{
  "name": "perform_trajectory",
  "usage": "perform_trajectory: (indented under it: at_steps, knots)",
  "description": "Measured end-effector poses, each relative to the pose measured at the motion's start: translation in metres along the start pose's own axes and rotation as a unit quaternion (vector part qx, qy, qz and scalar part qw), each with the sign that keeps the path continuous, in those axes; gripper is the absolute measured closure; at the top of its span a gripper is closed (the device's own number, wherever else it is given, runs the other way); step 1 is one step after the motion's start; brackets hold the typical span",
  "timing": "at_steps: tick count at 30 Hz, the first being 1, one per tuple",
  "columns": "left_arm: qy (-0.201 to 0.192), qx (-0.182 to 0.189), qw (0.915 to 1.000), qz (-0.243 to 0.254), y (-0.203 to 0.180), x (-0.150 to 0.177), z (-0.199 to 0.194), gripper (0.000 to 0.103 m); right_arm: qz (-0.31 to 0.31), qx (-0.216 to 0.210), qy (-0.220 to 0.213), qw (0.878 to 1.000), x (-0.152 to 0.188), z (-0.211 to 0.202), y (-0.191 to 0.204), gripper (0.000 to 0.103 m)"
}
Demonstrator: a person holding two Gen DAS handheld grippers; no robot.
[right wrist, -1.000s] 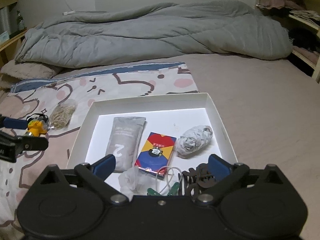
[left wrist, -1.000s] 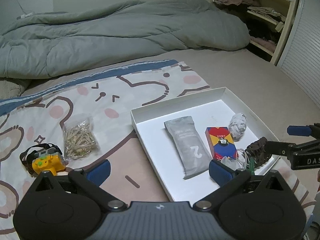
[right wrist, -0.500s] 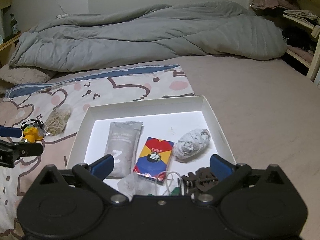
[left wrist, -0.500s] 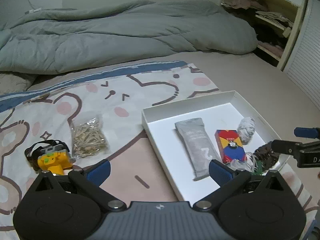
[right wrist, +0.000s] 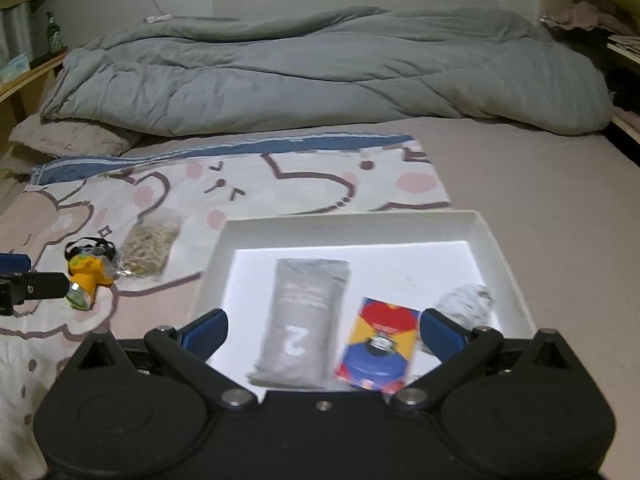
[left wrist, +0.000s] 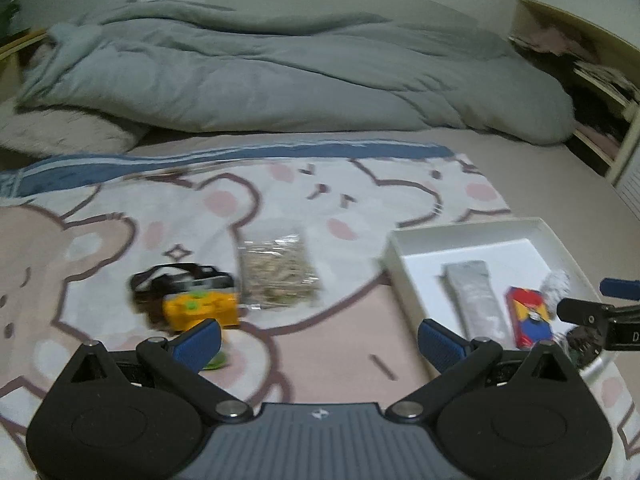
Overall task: Organize objects
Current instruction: 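Withdraw both tools from the white box, then move the left tool to the yellow headlamp while the right tool approaches the rubber-band bag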
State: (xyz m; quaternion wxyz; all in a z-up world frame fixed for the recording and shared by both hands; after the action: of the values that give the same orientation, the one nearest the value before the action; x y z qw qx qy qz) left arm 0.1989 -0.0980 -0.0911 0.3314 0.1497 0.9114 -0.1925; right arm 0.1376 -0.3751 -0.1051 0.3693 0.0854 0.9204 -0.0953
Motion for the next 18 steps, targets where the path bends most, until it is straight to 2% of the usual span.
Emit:
perform_trajectory:
  at_steps: [8,18]
  knots:
    - [-0.016,-0.032,0.9989,-0.030,0.050,-0.002,-0.018,0.000,-0.029,-0.026,-0.006,0.999,-0.016,0.006,0.058,0.000]
    - [-0.028,-0.061,0.9969,-0.042,0.091,0.000,-0.031,0.000,-0.051,-0.044,-0.019,0.998,-0.032,0.010,0.111,0.000]
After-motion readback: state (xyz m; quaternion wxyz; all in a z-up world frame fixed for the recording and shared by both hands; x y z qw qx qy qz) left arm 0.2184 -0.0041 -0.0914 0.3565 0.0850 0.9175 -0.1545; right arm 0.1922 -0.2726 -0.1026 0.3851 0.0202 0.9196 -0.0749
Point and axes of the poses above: each gripper's, at about its wrist camera, not at the fingertips, and z roughly the way its jaws point, y to its left, x to its underside, the point moved 5 cm from there along z, roughly the way its jaws point, and after that the axes turned 12 degrees about x, right-handed, at the moved point
